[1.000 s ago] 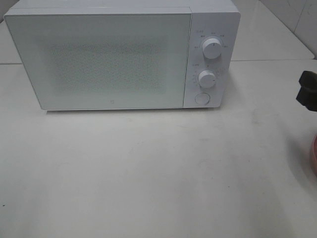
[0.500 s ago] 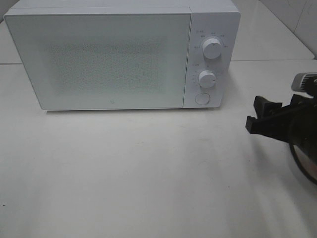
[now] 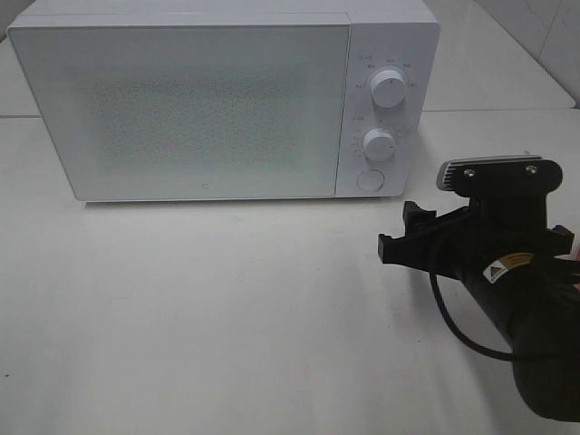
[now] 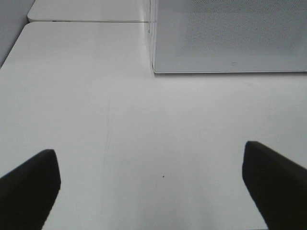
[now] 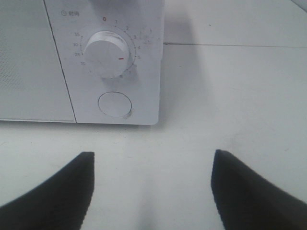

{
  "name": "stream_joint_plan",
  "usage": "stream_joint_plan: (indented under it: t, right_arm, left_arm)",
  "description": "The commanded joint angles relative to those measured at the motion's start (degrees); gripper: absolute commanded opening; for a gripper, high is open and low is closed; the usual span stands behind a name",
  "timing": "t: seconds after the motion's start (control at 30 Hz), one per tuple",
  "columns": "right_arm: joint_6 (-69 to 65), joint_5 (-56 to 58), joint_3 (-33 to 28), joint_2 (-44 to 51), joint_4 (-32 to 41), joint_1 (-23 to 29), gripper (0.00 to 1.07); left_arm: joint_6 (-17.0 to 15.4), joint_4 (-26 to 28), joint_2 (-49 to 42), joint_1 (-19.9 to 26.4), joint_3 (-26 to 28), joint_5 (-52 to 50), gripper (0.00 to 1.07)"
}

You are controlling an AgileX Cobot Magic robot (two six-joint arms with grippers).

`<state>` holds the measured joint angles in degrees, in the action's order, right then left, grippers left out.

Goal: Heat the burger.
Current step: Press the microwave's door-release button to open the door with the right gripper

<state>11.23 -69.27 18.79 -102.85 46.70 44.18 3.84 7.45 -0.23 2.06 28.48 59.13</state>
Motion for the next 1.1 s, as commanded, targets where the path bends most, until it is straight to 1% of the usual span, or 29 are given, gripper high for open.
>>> stream_joint_plan:
  t: [0.03, 0.33, 0.5, 0.53, 0.57, 0.6, 0.63, 0.67, 0.73, 0.77, 0.8, 0.83, 0.87, 0.9, 0.93, 0.97, 1.0, 1.03, 1.07, 1.1]
  right_arm:
    - [1.7, -7.2, 1.5, -0.9, 1.9, 1.5, 0.67]
    - [1.6, -7.0, 1.7, -1.2, 3.0, 2.2, 0.67]
    - [-3.7, -6.9, 1.7, -1.2, 3.0, 2.2, 0.67]
    - [-8.0, -6.9, 1.7, -1.2, 3.0, 2.2, 0.67]
    - [-8.0, -6.9, 1.7, -1.2, 3.0, 2.2, 0.67]
    - [-10.9, -6.9, 1.7, -1.2, 3.0, 2.2, 0.67]
    - [-17.1, -6.8, 1.7, -1.2, 3.0, 2.2, 0.67]
    - [-17.1, -6.8, 1.7, -1.2, 3.0, 2.2, 0.67]
    - [-26.8, -6.7, 1.5, -1.2, 2.9, 2.2, 0.67]
    - [-26.8, -6.7, 1.5, -1.2, 2.9, 2.2, 0.67]
    - [-33.7, -6.6, 1.3, -1.2, 3.0, 2.2, 0.67]
    - [-33.7, -6.6, 1.3, -1.2, 3.0, 2.2, 0.67]
    - [-37.6, -6.5, 1.3, -1.2, 3.0, 2.2, 0.67]
    - [-45.4, -6.4, 1.3, -1.2, 3.0, 2.2, 0.67]
    - [-45.4, -6.4, 1.3, -1.2, 3.0, 2.2, 0.67]
    - [-52.4, -6.4, 1.3, -1.2, 3.0, 2.2, 0.66]
    - [-55.4, -6.4, 1.3, -1.2, 3.0, 2.2, 0.66]
    - [-55.4, -6.4, 1.3, -1.2, 3.0, 2.2, 0.66]
    - [-62.6, -6.4, 1.3, -1.2, 3.0, 2.2, 0.65]
    - [-62.6, -6.4, 1.3, -1.2, 3.0, 2.2, 0.65]
  left_arm:
    - [-0.2, 0.3, -1.4, -0.1, -0.1, -0.3, 0.98]
    - [-0.2, 0.3, -1.4, -0.1, -0.1, -0.3, 0.98]
    - [-0.2, 0.3, -1.4, -0.1, -0.1, -0.3, 0.98]
    - [-0.2, 0.3, -1.4, -0.1, -0.1, -0.3, 0.98]
    - [-0.2, 0.3, -1.4, -0.1, -0.1, -0.3, 0.98]
    - [-0.2, 0.3, -1.4, -0.1, -0.1, -0.3, 0.98]
    - [-0.2, 0.3, -1.4, -0.1, -0.1, -0.3, 0.98]
    - [-0.2, 0.3, -1.4, -0.1, -0.1, -0.3, 0.98]
    - [-0.2, 0.3, -1.4, -0.1, -0.1, -0.3, 0.98]
    - [-0.2, 0.3, -1.4, -0.1, -0.1, -0.3, 0.98]
    - [-0.2, 0.3, -1.4, -0.1, -0.1, -0.3, 0.98]
    - [-0.2, 0.3, -1.4, -0.1, -0.1, -0.3, 0.98]
    - [-0.2, 0.3, -1.4, -0.1, -0.1, -0.3, 0.98]
    - [-0.2, 0.3, -1.4, -0.1, -0.1, -0.3, 0.98]
    - [-0.2, 0.3, -1.4, -0.1, -0.1, -0.3, 0.98]
    - [-0.2, 0.3, -1.4, -0.1, -0.1, -0.3, 0.98]
    - [-0.2, 0.3, -1.4, -0.1, -0.1, -0.3, 0.98]
    - [-0.2, 0.3, -1.4, -0.1, -0.1, -0.3, 0.98]
    - [-0.2, 0.3, -1.4, -0.1, -0.1, -0.3, 0.98]
    - [-0.2, 0.3, -1.4, -0.1, -0.1, -0.3, 0.98]
